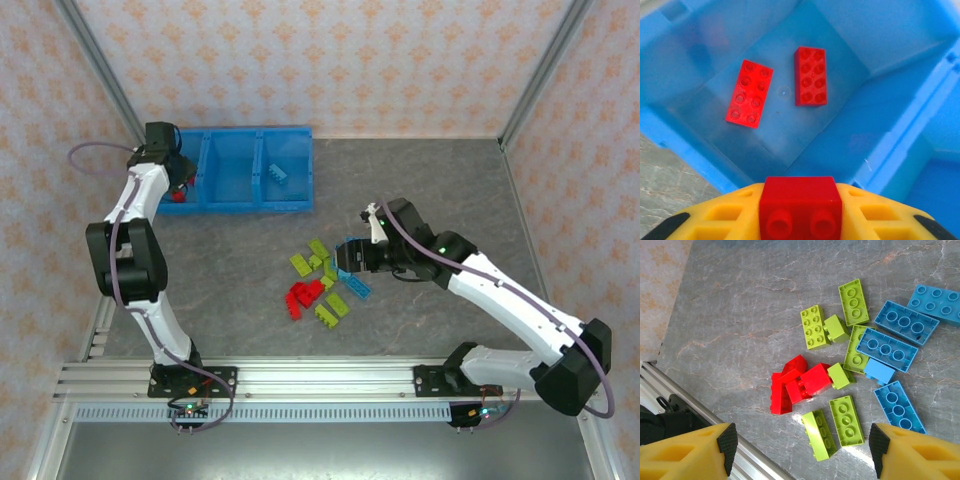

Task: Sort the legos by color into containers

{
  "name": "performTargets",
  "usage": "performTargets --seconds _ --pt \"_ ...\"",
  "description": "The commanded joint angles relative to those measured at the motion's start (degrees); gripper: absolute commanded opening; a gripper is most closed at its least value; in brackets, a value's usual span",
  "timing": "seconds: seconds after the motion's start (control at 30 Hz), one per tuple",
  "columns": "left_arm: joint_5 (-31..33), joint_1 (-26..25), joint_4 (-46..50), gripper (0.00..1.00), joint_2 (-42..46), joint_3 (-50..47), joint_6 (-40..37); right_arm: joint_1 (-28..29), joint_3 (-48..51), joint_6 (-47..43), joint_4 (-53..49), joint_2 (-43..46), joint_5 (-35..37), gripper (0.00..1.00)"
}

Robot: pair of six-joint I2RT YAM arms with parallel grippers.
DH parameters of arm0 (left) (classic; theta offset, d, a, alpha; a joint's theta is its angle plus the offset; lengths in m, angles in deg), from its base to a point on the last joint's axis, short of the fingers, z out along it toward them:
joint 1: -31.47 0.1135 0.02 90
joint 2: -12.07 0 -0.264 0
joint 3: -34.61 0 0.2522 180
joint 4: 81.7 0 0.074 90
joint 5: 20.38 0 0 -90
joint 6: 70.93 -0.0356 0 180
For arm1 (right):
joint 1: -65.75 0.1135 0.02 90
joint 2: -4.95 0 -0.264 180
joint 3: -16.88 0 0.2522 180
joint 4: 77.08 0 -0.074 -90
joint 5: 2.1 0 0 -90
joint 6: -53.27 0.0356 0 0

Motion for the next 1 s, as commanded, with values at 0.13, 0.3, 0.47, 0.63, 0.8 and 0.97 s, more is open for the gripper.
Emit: performTargets --seconds 0.13,0.3,0.47,0.63,0.8,0.97 --pt "-0.9 1.9 4.8 0.53 -0.4 4.9 -0.5 0.3 -1.0 1.2 -1.9 4.4 2.7 0.73" --pt "-3.5 1.4 4.0 0.55 7.9 1.0 0.3 0.3 -0.4 2.1 -0.3 4.2 3.0 0.73" --pt "-4.2 -5.8 1.6 0.55 22.6 -9.9 -0.8 0.3 0.4 3.0 1.6 2.1 4.1 0.73" --pt "0.5 -21.3 3.1 0.54 36.6 -21.0 -2.3 0.3 0.4 3.5 2.2 -1.0 6.3 0.73" --pt "5.7 -38.3 4.5 0.52 47.5 -33.5 2.6 0.3 0.8 4.3 3.4 -1.9 10.1 0.73" --pt "5.1 -51.5 3.5 0.51 50.7 -43.7 10.9 -0.2 1.4 5.1 4.8 -3.9 10.6 0.73"
